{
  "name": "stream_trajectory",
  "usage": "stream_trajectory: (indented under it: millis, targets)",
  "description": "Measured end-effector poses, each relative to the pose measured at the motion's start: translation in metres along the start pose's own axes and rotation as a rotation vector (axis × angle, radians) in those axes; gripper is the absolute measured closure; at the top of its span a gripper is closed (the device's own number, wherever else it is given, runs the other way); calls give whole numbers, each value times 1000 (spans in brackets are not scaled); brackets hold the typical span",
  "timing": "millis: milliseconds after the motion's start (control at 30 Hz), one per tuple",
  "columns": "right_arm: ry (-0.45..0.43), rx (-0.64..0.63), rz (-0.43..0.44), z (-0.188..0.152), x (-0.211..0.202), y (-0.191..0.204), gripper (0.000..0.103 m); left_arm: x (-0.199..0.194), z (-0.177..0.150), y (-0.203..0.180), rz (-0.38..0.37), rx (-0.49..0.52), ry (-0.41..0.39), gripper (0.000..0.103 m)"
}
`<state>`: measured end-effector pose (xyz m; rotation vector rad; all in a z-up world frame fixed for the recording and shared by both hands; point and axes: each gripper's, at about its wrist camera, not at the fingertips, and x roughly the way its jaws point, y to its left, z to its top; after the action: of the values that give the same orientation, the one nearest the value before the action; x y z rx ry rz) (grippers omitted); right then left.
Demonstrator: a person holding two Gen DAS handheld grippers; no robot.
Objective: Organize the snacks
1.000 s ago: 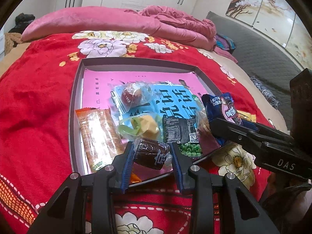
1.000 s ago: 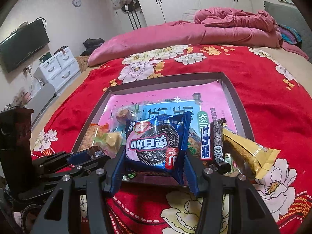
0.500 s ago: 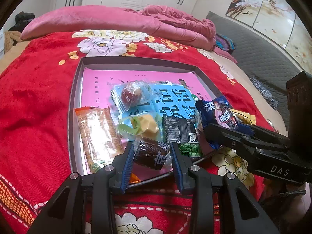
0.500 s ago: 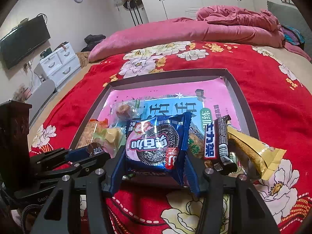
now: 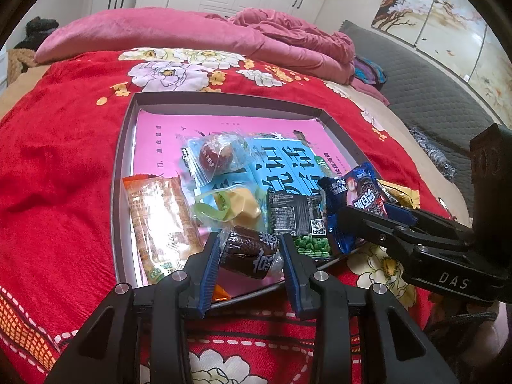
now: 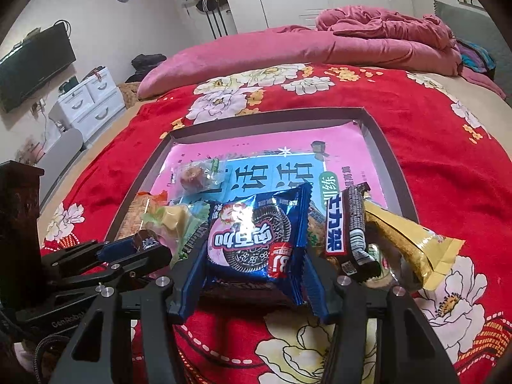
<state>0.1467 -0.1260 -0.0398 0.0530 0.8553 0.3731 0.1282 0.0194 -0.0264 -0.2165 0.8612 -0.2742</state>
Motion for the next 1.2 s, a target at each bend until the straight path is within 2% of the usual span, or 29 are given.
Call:
stream_trajectory:
  millis: [333, 400, 633, 700, 800, 933, 1200]
  targets:
    - [-31, -3, -11, 1, -12, 0, 47, -1, 2, 4, -2, -18, -3, 61]
    - [-38, 0, -12, 0, -16, -1, 46, -2, 2, 4, 1, -19, -5, 52]
    - [-62, 16, -28, 1, -26, -6, 42, -5, 3, 5, -13, -33, -8, 47]
    - [-71, 18, -41, 1, -30, -7, 40, -8, 4, 5, -26, -41, -14, 39]
    - [-95, 18, -62, 0, -37, -8, 38, -18, 6, 2, -36, -40, -44, 31]
    - [-133, 18, -84, 1, -48, -8, 33, -29, 7, 2, -38, -48, -73, 29]
    - [-176, -13, -105, -3, -73, -3, 27, -44, -3, -2, -10, -63, -74, 27]
